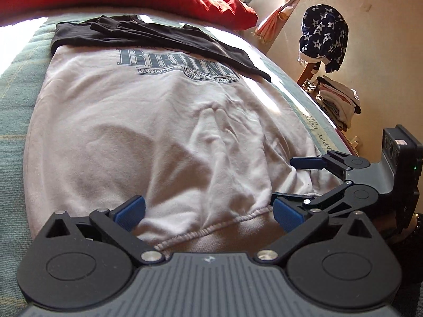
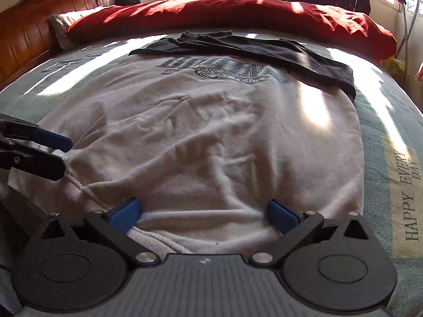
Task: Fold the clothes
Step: 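Position both open grippers at the ribbed hem edge of the sweatshirt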
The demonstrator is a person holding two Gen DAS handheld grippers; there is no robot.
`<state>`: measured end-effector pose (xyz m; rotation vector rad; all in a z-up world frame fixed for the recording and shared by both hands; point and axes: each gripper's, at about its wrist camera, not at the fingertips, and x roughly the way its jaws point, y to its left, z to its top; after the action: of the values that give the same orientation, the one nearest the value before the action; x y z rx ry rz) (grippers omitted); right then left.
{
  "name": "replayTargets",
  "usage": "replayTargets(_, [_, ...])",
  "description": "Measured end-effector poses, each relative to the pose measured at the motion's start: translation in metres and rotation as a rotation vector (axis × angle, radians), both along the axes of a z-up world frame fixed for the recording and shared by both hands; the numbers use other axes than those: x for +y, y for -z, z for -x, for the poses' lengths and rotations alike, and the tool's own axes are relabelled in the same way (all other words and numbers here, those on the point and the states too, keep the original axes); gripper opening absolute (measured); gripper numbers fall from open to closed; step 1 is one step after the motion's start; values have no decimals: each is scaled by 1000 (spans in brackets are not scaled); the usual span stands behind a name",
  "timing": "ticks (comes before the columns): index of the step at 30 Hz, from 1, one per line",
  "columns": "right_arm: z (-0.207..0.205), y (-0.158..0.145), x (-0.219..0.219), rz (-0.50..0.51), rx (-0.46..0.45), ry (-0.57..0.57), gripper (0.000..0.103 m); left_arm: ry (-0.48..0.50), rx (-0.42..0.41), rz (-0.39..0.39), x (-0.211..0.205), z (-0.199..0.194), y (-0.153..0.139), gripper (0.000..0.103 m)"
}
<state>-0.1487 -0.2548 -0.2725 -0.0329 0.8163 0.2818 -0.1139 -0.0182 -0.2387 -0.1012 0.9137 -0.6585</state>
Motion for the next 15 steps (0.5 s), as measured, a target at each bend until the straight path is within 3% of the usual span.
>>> replayTargets(9, [32, -5, -17, -61, -23, 10, 103, -64, -50, -131, -16, 32, -8, 102])
replayTargets(15, [46, -5, -18, -36, -27, -4, 103, -34, -127, -100, -43, 25, -33, 102])
